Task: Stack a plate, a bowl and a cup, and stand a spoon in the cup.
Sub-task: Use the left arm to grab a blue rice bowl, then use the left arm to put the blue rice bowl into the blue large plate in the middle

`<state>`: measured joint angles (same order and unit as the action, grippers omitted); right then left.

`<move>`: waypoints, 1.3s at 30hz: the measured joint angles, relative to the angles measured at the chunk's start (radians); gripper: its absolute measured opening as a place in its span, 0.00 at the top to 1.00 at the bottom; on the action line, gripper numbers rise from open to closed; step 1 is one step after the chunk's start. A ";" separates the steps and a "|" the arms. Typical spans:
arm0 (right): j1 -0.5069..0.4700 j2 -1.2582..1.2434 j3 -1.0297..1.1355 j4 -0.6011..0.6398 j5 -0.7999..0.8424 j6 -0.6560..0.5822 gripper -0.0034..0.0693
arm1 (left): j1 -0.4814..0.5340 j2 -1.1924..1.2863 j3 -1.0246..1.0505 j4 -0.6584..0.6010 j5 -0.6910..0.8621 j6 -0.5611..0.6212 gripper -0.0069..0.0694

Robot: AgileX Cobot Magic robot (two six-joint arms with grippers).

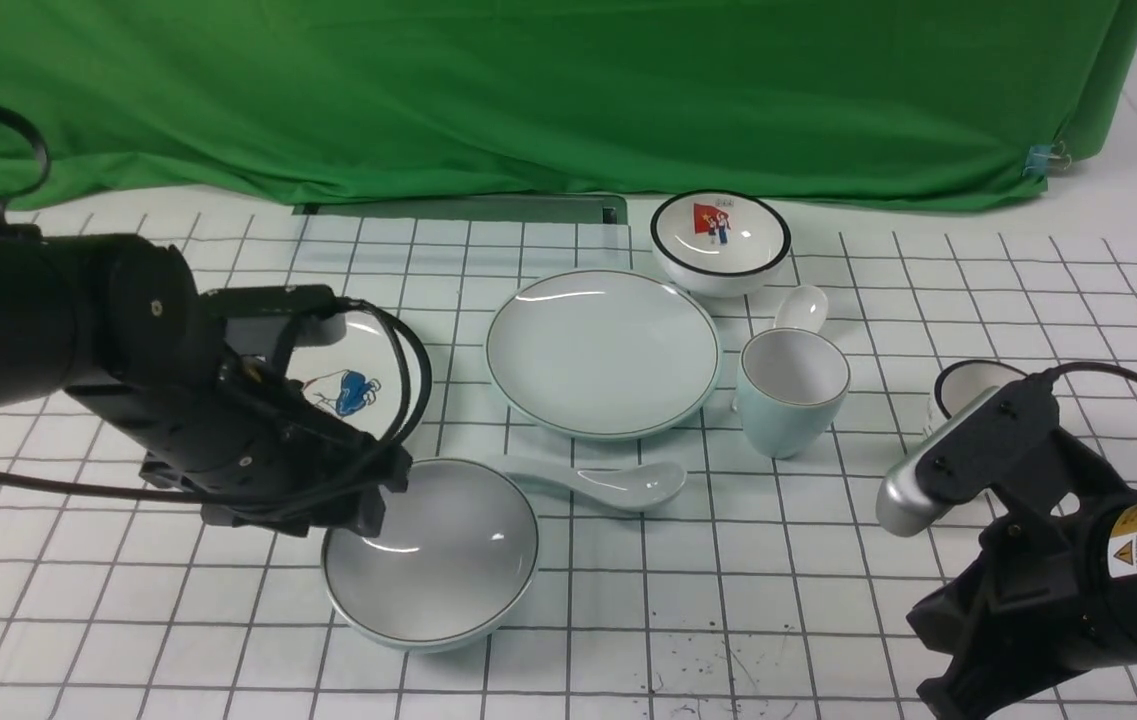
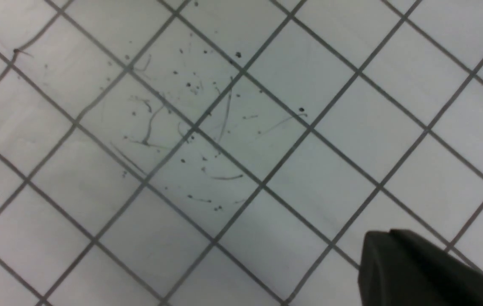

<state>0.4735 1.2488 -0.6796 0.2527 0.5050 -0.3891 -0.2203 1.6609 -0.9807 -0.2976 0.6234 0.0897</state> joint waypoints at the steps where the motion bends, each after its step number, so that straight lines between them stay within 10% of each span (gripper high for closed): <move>1: 0.000 0.000 0.000 0.000 -0.001 0.000 0.92 | 0.000 0.016 0.000 -0.014 -0.007 0.042 0.41; 13: 0.000 0.000 0.000 0.000 -0.007 0.000 0.92 | 0.000 0.068 -0.059 -0.185 -0.024 0.301 0.92; 26: 0.001 0.004 0.000 0.000 -0.031 0.000 0.92 | -0.039 0.357 -0.724 -0.264 0.022 0.309 0.93; 39: 0.001 0.032 0.000 0.000 -0.024 0.003 0.91 | -0.059 0.620 -0.964 -0.036 0.187 0.094 0.87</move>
<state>0.4747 1.2803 -0.6796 0.2527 0.4808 -0.3857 -0.2793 2.2813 -1.9450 -0.3337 0.8103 0.1839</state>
